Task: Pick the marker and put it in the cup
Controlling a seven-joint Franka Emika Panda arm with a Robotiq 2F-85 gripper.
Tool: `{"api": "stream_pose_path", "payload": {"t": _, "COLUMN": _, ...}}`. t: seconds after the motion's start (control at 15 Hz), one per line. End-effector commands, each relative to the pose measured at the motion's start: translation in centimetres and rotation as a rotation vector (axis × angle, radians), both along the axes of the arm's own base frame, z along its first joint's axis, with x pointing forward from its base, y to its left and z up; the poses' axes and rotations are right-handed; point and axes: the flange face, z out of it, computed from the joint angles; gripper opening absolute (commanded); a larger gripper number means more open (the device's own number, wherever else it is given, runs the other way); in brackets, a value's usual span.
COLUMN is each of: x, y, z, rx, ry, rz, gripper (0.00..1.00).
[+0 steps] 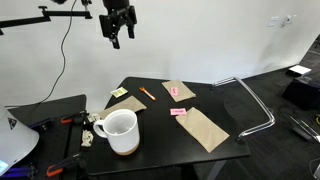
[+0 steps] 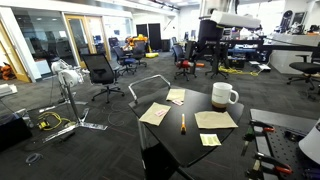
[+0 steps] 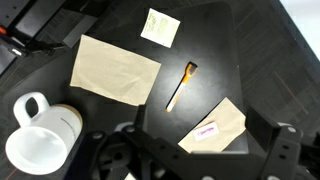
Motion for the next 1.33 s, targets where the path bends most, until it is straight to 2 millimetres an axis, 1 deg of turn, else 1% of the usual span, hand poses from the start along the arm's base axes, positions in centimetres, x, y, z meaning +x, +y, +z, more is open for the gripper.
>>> {"api": "stream_pose_path", "payload": {"t": 0.0, "x": 1.5, "y": 0.1, "z": -2.6, "rx": -0.021, "ry": -0.016, "rz": -0.125, "gripper": 1.0}}
{"api": "stream_pose_path", "payload": {"t": 0.27, "x": 2.1, "y": -0.2, "z": -5.7, "rx": -0.046, "ry": 0.015, "rz": -0.199, "gripper": 1.0}}
{"api": "stream_pose_path", "payload": {"t": 0.73, "x": 2.8, "y": -0.3, "z": -10.6, "rx": -0.072, "ry": 0.076, "rz": -0.249, "gripper": 1.0}}
{"api": "stream_pose_path", "payload": {"t": 1.27, "x": 3.6, "y": -0.4, "z": -15.0, "rx": -0.073, "ry": 0.053, "rz": -0.231, "gripper": 1.0}}
